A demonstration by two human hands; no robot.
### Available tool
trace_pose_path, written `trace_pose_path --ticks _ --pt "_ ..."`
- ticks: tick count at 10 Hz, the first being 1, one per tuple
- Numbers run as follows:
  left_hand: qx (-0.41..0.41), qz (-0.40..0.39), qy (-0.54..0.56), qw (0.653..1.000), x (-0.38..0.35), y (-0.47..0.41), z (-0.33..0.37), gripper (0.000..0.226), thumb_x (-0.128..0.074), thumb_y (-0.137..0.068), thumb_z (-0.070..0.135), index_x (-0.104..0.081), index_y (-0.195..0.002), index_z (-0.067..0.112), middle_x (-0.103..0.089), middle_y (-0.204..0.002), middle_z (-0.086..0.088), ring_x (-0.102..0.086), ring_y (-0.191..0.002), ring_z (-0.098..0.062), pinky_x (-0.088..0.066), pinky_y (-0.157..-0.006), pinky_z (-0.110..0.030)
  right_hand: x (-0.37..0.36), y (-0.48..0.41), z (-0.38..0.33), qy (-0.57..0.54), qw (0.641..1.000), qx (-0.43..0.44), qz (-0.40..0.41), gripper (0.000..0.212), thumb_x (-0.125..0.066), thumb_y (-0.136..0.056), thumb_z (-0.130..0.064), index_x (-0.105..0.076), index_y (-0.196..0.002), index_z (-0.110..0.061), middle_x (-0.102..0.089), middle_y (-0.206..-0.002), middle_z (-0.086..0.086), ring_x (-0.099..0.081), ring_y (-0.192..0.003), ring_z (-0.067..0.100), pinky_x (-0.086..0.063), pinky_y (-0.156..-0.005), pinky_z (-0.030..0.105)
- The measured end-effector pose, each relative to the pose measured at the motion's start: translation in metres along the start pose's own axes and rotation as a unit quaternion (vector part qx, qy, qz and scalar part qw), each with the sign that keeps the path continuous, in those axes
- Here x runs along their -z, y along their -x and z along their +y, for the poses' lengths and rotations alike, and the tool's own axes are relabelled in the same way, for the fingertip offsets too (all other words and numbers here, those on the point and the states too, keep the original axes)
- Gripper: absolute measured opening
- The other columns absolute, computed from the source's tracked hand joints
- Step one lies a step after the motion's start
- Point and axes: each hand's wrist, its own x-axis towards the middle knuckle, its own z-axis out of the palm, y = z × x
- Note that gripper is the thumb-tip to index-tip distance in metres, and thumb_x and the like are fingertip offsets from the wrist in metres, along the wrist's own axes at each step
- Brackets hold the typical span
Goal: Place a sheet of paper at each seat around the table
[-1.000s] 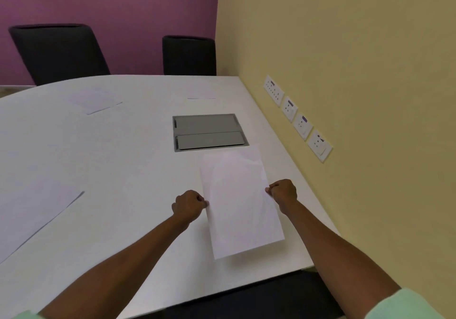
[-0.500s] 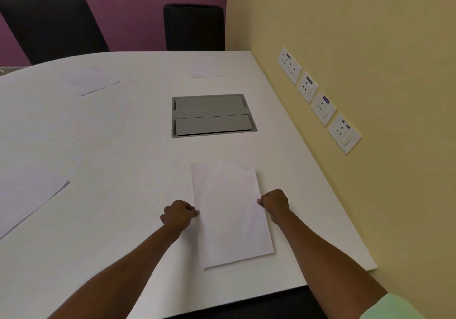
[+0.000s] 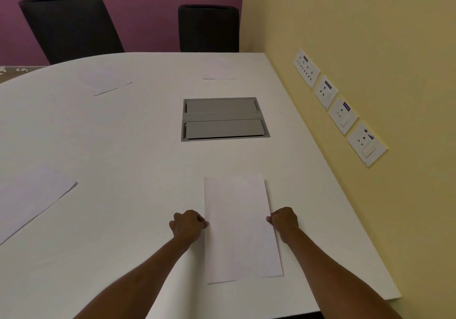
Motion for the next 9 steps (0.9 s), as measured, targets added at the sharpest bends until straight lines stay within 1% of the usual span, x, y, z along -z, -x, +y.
trace_pose_path --ticks 1,2,3,4,5,6,7,8,9 --pt "0.001 0.004 0.002 1.000 -0.003 0.001 0.000 0.009 -0.065 -0.085 0.033 -0.065 -0.083 0.024 -0.050 -0.072 0.011 -0.039 -0.115 -0.025 -0.027 -0.084 -0.034 -0.001 -0.005 0.001 0.021 1.000 -0.007 -0.016 0.022 -0.078 -0.079 -0.014 -0.064 -0.085 0.002 -0.061 -0.075 0.011 -0.057 -0.074 0.022 -0.042 -0.063 0.024" --pt "0.003 0.005 0.005 1.000 -0.005 0.002 -0.003 0.010 -0.065 -0.084 0.032 -0.061 -0.079 0.025 -0.051 -0.072 0.013 -0.040 -0.114 -0.024 -0.027 -0.084 -0.034 0.000 -0.004 0.000 0.015 1.000 -0.021 -0.009 0.034 -0.082 -0.077 -0.022 -0.059 -0.086 0.001 -0.057 -0.066 0.008 -0.058 -0.072 0.025 -0.041 -0.056 0.023" --pt "-0.001 0.002 0.015 1.000 -0.004 0.002 -0.006 0.010 -0.065 -0.084 0.034 -0.059 -0.080 0.028 -0.055 -0.077 0.013 -0.041 -0.113 -0.023 -0.027 -0.082 -0.033 0.001 -0.002 0.002 0.021 0.999 -0.027 0.012 0.043 -0.085 -0.073 -0.027 -0.051 -0.085 -0.003 -0.051 -0.061 0.005 -0.056 -0.069 0.024 -0.037 -0.048 0.022" --pt "-0.012 0.003 0.005 1.000 -0.002 0.003 -0.007 0.010 -0.064 -0.084 0.037 -0.059 -0.089 0.031 -0.056 -0.084 0.013 -0.042 -0.113 -0.021 -0.027 -0.084 -0.032 0.001 -0.001 0.004 0.033 0.999 -0.026 0.009 0.045 -0.086 -0.071 -0.029 -0.050 -0.084 -0.006 -0.052 -0.064 0.005 -0.054 -0.069 0.024 -0.038 -0.051 0.023" --pt "-0.019 0.004 -0.011 1.000 0.000 0.006 -0.007 0.021 -0.063 -0.084 0.039 -0.065 -0.102 0.027 -0.057 -0.090 0.011 -0.043 -0.115 -0.021 -0.029 -0.088 -0.034 0.005 0.002 0.005 0.041 0.999 -0.009 0.000 0.048 -0.083 -0.075 -0.027 -0.055 -0.104 -0.001 -0.060 -0.089 0.013 -0.059 -0.085 0.029 -0.043 -0.066 0.028" --pt "-0.017 0.005 -0.016 1.000 0.004 0.013 -0.004 0.026 -0.061 -0.085 0.040 -0.065 -0.107 0.026 -0.062 -0.097 0.009 -0.042 -0.117 -0.021 -0.029 -0.089 -0.035 0.012 0.013 -0.002 0.067 0.998 -0.001 -0.003 0.063 -0.080 -0.078 -0.031 -0.051 -0.121 0.004 -0.062 -0.118 0.017 -0.060 -0.111 0.031 -0.045 -0.076 0.029" --pt "-0.056 0.030 -0.144 0.988 0.014 0.022 -0.001 0.032 -0.054 -0.086 0.048 -0.065 -0.107 0.026 -0.069 -0.102 0.006 -0.045 -0.115 -0.022 -0.032 -0.089 -0.035 0.018 0.022 -0.011 0.093 0.995 0.027 -0.005 0.059 -0.080 -0.078 -0.033 -0.053 -0.118 0.002 -0.064 -0.116 0.016 -0.061 -0.110 0.032 -0.047 -0.076 0.030" --pt "-0.108 0.094 -0.208 0.968 0.020 0.033 0.002 0.038 -0.050 -0.079 0.049 -0.069 -0.088 0.017 -0.070 -0.086 0.001 -0.055 -0.098 -0.028 -0.036 -0.077 -0.036 0.020 0.033 -0.022 0.163 0.981 0.104 0.013 0.036 -0.076 -0.081 -0.040 -0.055 -0.084 -0.011 -0.062 -0.082 0.007 -0.060 -0.082 0.026 -0.044 -0.067 0.028" --pt "-0.119 0.133 -0.199 0.964 0.025 0.042 0.012 0.040 -0.047 -0.078 0.048 -0.065 -0.086 0.012 -0.066 -0.086 -0.002 -0.054 -0.093 -0.028 -0.037 -0.072 -0.035 0.017 0.046 -0.033 0.167 0.966 0.196 0.022 0.038 -0.067 -0.086 -0.042 -0.048 -0.068 -0.015 -0.052 -0.067 -0.002 -0.051 -0.066 0.019 -0.039 -0.062 0.026"
